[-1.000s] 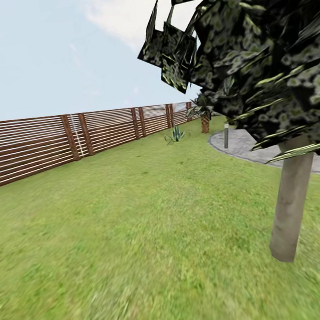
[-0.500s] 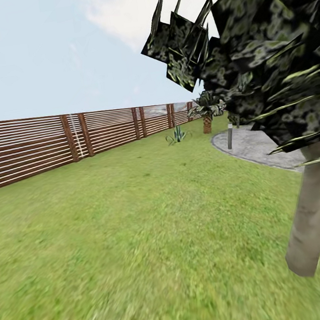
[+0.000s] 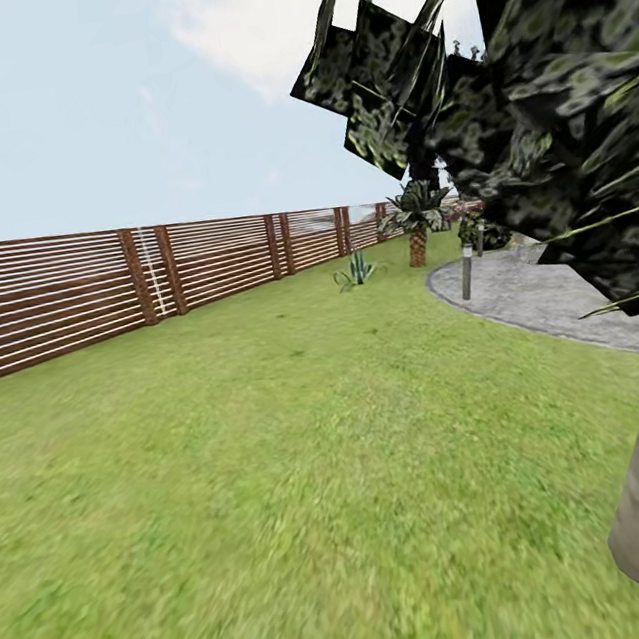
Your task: Take the three Easter eggs out of the wicker basket on the lawn in the garden, then place them on the lawn next to a single tree (choose any tree) so that all three eggs are next to the same tree and none are left in the basket.
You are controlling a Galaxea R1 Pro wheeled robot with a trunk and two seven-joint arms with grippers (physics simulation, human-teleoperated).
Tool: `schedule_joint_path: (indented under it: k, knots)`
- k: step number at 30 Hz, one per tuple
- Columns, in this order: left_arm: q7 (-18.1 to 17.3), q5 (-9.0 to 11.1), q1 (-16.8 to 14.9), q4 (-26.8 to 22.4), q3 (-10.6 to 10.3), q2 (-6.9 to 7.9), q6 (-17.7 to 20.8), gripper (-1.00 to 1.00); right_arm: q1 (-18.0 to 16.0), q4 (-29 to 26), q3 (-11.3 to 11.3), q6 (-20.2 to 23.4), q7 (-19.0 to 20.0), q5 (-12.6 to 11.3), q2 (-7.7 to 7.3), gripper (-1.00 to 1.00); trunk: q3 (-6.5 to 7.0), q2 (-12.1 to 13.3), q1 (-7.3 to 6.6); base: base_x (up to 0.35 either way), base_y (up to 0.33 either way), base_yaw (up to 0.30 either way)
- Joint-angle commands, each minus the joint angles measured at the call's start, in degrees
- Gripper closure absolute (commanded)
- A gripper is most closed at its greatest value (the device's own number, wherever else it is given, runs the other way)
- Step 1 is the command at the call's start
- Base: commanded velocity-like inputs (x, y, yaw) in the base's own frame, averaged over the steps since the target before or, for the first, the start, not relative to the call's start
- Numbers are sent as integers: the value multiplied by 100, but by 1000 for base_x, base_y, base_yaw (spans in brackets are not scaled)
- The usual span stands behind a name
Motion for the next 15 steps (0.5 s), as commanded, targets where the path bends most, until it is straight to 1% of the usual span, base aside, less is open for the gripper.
schedule_joint_path:
  k: [1,15]
  knots:
    - [-30,61,3,-8,19,-1,-1,-100,-3,5,-28,-21,4,3,1,-100,-5,-2,3,333,124,0]
    - [-30,59,3,-8,19,-1,-3,-100,-3,4,-27,-28,4,9,-8,-100,-5,-2,3,333,124,0]
